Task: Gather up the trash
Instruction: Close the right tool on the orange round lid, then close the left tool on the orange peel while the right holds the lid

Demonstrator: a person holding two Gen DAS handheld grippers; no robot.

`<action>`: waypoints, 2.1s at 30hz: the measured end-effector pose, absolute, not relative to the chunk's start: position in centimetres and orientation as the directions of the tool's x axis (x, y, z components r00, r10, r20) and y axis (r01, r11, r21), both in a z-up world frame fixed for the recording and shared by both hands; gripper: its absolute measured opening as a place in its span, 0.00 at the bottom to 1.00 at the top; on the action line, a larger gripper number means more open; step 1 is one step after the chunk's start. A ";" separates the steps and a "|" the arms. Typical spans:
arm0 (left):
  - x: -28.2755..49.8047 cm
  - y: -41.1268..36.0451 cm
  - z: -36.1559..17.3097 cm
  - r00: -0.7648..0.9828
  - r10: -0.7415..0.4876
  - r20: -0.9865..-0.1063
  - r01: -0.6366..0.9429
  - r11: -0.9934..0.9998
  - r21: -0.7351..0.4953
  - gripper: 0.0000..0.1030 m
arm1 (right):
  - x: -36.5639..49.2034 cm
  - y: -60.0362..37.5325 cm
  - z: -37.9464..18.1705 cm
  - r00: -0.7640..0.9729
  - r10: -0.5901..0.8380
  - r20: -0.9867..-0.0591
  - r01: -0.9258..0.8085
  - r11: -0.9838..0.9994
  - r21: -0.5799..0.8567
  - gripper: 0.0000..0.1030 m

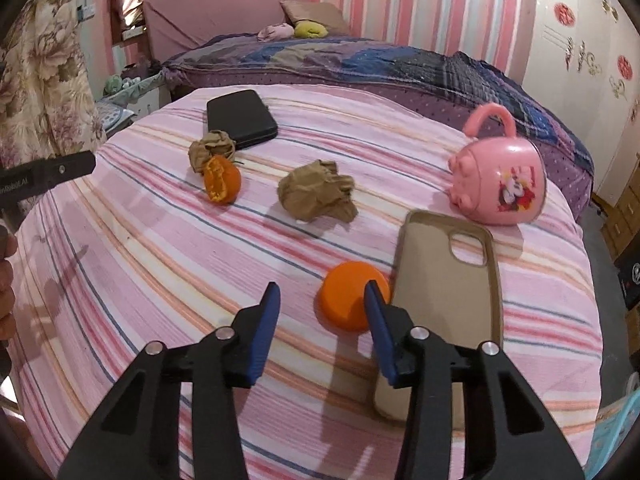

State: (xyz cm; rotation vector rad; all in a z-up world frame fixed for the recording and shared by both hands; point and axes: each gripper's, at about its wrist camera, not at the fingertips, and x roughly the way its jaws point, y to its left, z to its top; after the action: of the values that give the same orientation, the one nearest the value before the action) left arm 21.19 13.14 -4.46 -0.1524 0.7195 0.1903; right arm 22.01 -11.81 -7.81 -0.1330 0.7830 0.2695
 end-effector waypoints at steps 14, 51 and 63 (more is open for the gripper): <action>21.2 11.4 -5.1 0.726 0.131 -0.675 -0.195 0.981 -0.020 0.95 | 23.7 -12.8 -8.7 0.650 0.202 -0.733 -0.286 0.958 0.011 0.37; 28.8 2.4 -8.1 0.671 -0.030 -0.741 -0.065 0.993 -0.099 0.81 | 25.6 -21.2 -6.4 0.739 0.164 -0.654 -0.160 0.985 0.065 0.39; 29.1 2.7 -8.6 0.663 -0.091 -0.743 -0.032 0.988 -0.149 0.30 | 25.4 -21.0 -6.4 0.742 0.162 -0.651 -0.172 0.984 0.048 0.39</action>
State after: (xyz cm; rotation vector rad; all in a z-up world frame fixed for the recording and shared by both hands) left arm 29.11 2.75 -8.56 -0.1539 0.8465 -0.0336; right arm 25.36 -20.99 -6.43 -0.0152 0.7123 0.1828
